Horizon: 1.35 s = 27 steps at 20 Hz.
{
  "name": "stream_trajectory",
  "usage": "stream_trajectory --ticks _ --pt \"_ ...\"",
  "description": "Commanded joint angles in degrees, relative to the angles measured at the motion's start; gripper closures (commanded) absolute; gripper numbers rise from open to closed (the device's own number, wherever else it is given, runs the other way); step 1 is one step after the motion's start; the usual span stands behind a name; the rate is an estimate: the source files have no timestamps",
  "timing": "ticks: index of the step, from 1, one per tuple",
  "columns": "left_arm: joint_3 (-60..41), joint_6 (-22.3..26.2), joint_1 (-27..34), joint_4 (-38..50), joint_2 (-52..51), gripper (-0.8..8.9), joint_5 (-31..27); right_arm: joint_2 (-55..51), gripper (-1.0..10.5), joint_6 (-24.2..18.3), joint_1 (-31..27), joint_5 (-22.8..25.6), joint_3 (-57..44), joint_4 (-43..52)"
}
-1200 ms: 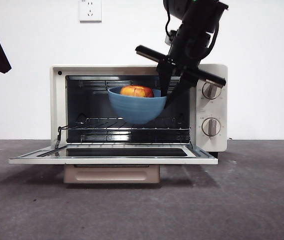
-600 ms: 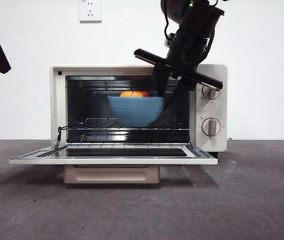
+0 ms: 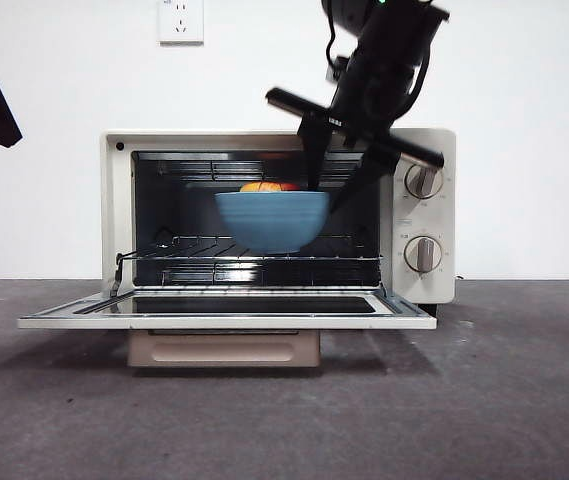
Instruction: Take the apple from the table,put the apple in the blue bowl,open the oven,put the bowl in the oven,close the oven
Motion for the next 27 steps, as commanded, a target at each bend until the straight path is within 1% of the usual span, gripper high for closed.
stream_trajectory --ticks 1,4,5,7,10,11,13,14,16,19,22,27 --pt "0.2 1.0 -0.2 0.4 0.4 8.06 0.2 -1.3 8.2 -1.5 0.5 0.3 1.5 -0.4" --pt "0.2 1.1 -0.2 0.4 0.4 8.06 0.2 -3.8 8.2 -4.0 0.5 0.2 1.5 -2.9" --pt "0.2 1.1 -0.2 0.4 0.4 8.06 0.2 -5.0 8.2 -5.8 0.6 -0.2 1.5 -3.9" --pt "0.2 1.8 -0.1 0.9 0.4 8.06 0.1 -7.8 8.2 -11.1 1.2 -0.2 1.5 -6.8" --pt "0.1 1.1 1.8 4.4 1.1 8.07 0.2 -13.5 8.2 -21.7 2.6 0.3 1.5 -13.2" --pt "0.1 0.5 2.9 5.4 1.8 8.07 0.2 -15.3 8.2 -24.1 3.3 0.6 1.5 -15.3" --pt "-0.5 -0.6 5.7 7.4 4.1 8.07 2.8 -19.2 8.2 -28.3 4.8 2.1 1.5 -20.2" --pt "-0.8 -0.8 7.6 8.3 5.8 8.07 5.1 -21.0 8.2 -29.3 5.6 2.5 1.5 -22.2" --pt "-1.1 -1.0 11.0 10.2 9.5 8.07 8.0 -24.6 8.2 -30.9 7.2 3.0 1.0 -24.9" --pt "-1.1 -2.2 14.0 13.7 15.4 8.07 10.3 -30.6 8.2 -31.3 9.8 3.0 -2.9 -25.1" --pt "-1.1 -2.2 14.9 17.2 21.9 8.07 10.5 -37.4 8.2 -31.3 11.4 3.3 -10.7 -23.1" --pt "-1.1 -3.0 14.9 23.2 31.8 8.07 10.5 -48.1 8.2 -30.6 11.7 3.3 -24.6 -19.2"
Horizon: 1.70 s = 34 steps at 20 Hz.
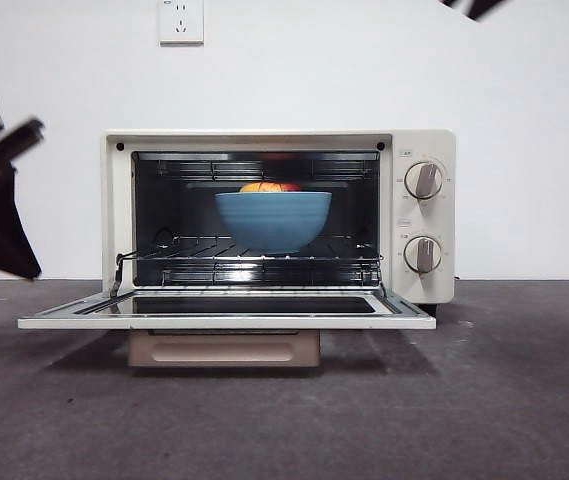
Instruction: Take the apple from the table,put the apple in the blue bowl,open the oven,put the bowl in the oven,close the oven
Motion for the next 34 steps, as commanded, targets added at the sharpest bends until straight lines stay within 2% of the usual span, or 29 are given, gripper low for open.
stream_trajectory --ticks 1,7,15,20,27,34 --pt "0.3 -1.3 0.0 3.3 4.4 8.07 0.3 -3.7 8.2 1.0 0.6 0.2 -4.3 1.4" --pt "0.3 -1.4 -0.1 6.0 10.7 8.07 1.0 -10.5 8.2 2.9 0.6 0.2 -8.8 1.9" --pt "0.3 -1.6 -0.2 7.3 14.3 8.07 9.9 -12.0 8.2 3.0 0.6 0.3 -8.8 2.3" --pt "0.3 -1.9 0.0 7.9 14.3 8.07 17.4 -12.0 8.2 3.2 0.6 0.3 -8.8 2.3" --pt "0.3 -10.4 2.7 16.5 14.2 8.07 26.6 -12.0 8.2 4.0 0.6 0.3 -8.8 2.3" --pt "0.4 -19.8 3.6 30.1 14.2 8.07 27.0 -12.0 8.2 4.3 0.6 0.3 -8.8 2.3"
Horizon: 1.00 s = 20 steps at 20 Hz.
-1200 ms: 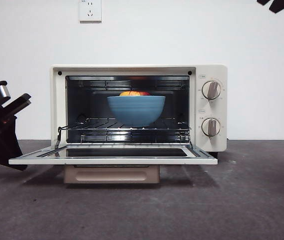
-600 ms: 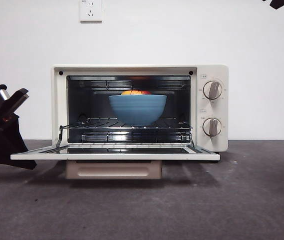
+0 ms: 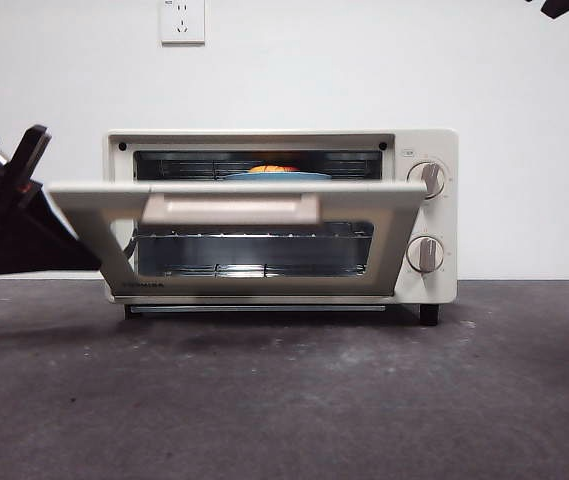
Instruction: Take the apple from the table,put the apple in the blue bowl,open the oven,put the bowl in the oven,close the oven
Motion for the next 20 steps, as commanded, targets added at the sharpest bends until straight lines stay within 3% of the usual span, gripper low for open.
stream_trajectory --ticks 1,7,14,20 --pt "0.9 -5.7 -0.3 7.8 0.6 8.07 1.3 0.2 8.2 1.0 0.6 0.3 0.5 0.4" --pt "1.0 -14.1 -0.3 20.0 0.6 8.07 0.1 0.2 8.2 1.2 0.6 0.3 0.5 0.4" --pt "1.0 -13.9 -0.3 17.8 -1.7 8.07 0.2 0.2 8.2 1.1 0.6 0.3 0.5 0.8" --pt "1.0 -7.6 -1.1 8.4 -10.1 8.06 -1.9 0.4 8.2 -0.2 0.6 1.5 0.5 2.1"
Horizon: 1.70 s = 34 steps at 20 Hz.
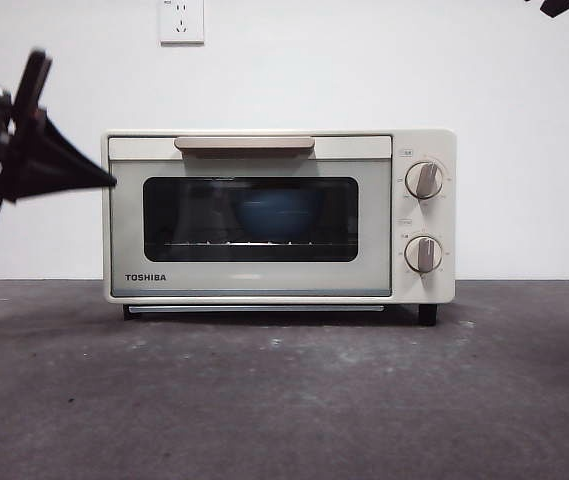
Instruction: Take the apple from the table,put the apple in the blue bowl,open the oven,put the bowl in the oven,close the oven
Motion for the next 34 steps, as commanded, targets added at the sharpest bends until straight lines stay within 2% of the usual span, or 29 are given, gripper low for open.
stream_trajectory --ticks 1,8,13,20,25,34 --pt "0.9 6.2 -0.8 -5.7 -4.5 8.06 -2.3 0.4 8.2 -1.0 0.6 0.2 0.4 1.8" --pt "0.9 21.0 -5.5 -28.0 -21.5 8.06 -17.4 0.4 8.2 -1.4 0.6 -0.1 -1.6 8.3" --pt "0.9 25.6 -10.2 -37.9 -33.7 8.06 -26.0 0.3 8.2 -1.4 0.6 -2.5 -6.8 16.8" --pt "0.9 27.2 -14.4 -47.3 -46.8 8.06 -33.8 0.3 8.3 -1.4 0.6 -5.9 -16.2 32.9" --pt "0.9 28.5 -14.9 -52.0 -51.8 8.06 -35.8 0.3 9.3 -1.3 0.6 -5.6 -20.2 41.8" --pt "0.9 28.4 -14.9 -53.7 -52.7 8.06 -35.8 0.3 9.4 -1.5 0.6 -2.6 -20.4 42.3"
